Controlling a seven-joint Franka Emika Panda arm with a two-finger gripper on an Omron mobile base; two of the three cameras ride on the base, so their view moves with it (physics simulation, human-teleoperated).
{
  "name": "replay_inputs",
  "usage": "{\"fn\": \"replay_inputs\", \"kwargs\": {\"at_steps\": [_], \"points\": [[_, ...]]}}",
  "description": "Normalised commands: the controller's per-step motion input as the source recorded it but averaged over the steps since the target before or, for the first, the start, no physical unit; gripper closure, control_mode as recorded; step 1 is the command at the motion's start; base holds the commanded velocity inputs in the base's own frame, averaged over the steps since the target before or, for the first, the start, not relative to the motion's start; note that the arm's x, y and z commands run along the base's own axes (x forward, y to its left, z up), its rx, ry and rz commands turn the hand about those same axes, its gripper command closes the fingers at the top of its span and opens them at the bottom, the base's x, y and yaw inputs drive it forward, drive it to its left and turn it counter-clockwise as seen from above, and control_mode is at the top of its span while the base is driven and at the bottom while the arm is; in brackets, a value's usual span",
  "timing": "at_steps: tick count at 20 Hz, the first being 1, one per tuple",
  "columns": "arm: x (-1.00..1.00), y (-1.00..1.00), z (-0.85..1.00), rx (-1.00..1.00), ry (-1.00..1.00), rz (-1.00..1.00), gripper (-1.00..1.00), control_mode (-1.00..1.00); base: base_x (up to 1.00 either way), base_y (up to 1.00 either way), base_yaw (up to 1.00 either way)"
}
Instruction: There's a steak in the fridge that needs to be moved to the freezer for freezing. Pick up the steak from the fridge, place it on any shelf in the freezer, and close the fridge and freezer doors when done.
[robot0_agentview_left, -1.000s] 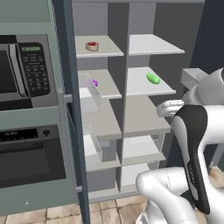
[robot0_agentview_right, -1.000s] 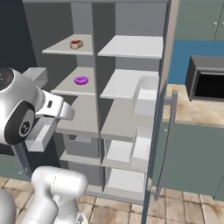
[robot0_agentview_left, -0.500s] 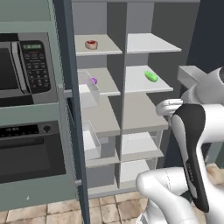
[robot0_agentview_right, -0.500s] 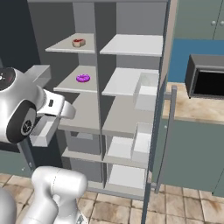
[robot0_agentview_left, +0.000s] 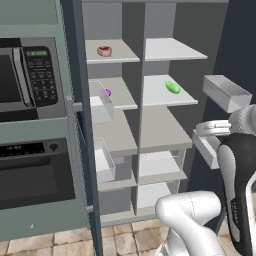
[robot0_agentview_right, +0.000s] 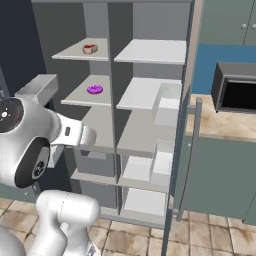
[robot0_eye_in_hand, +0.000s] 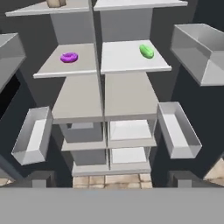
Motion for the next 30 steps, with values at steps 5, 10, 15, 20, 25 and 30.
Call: {"fn": "replay_inputs", "kwargs": {"at_steps": [5, 10, 15, 20, 25, 30], "points": [[0.0, -0.55, -0.26, 0.0, -0.3, 0.03, -1.0, -1.0, 0.0, 0.0, 0.0], [0.0, -0.52, -0.02, 0.0, -0.14, 0.01, -1.0, -1.0, 0.0, 0.0, 0.0], [0.0, -0.56, -0.07, 0.0, -0.13, 0.0, -1.0, -1.0, 0.0, 0.0, 0.0], [0.0, -0.64, -0.2, 0.0, -0.02, 0.01, -1.0, -1.0, 0.0, 0.0, 0.0], [0.0, -0.72, -0.15, 0.0, -0.07, 0.08, -1.0, -1.0, 0.0, 0.0, 0.0], [0.0, -0.67, -0.21, 0.0, -0.14, 0.18, -1.0, -1.0, 0.0, 0.0, 0.0]]}}
